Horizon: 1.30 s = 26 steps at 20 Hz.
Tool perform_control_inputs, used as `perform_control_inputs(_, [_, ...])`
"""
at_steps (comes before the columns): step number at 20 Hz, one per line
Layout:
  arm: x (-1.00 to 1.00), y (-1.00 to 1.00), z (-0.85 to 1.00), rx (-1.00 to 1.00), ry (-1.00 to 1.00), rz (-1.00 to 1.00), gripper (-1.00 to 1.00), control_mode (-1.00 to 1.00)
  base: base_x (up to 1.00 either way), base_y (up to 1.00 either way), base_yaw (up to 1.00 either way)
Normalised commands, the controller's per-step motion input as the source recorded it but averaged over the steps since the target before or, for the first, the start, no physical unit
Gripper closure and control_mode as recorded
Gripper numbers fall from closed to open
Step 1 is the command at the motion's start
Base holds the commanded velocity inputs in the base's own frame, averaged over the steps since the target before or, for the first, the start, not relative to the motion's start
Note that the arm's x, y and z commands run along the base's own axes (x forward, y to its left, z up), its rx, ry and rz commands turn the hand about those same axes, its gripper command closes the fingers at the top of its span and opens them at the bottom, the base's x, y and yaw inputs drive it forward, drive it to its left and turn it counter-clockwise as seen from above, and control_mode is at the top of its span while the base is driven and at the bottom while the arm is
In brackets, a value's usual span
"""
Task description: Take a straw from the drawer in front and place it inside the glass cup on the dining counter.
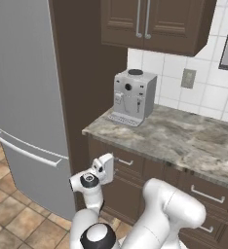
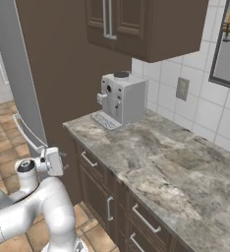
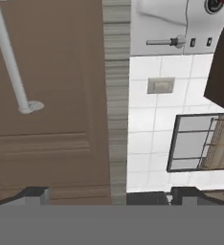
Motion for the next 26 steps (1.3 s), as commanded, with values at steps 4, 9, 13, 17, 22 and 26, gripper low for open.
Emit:
perform_control_inputs(4, [0.41,-0.13,-0.29,0.01,0.0,0.12,-1.0,-1.0,0.0,0.0,0.0])
perform_control_inputs(9, [0.4,-0.02,-0.29,0.0,0.0,0.05,-1.0,-1.0,0.0,0.0,0.0])
perform_control_inputs(13, [0.33,0.0,-0.33,0.0,0.0,0.02,-1.0,-1.0,0.0,0.0,0.0])
perform_control_inputs(17, [0.39,0.0,-0.37,0.0,0.01,0.01,-1.0,-1.0,0.0,0.0,0.0])
perform_control_inputs(22, [0.46,0.0,-0.35,0.0,0.01,0.0,-1.0,-1.0,0.0,0.0,0.0])
perform_control_inputs(26, [0.5,0.0,-0.35,0.0,0.02,0.01,-1.0,-1.0,0.0,0.0,0.0])
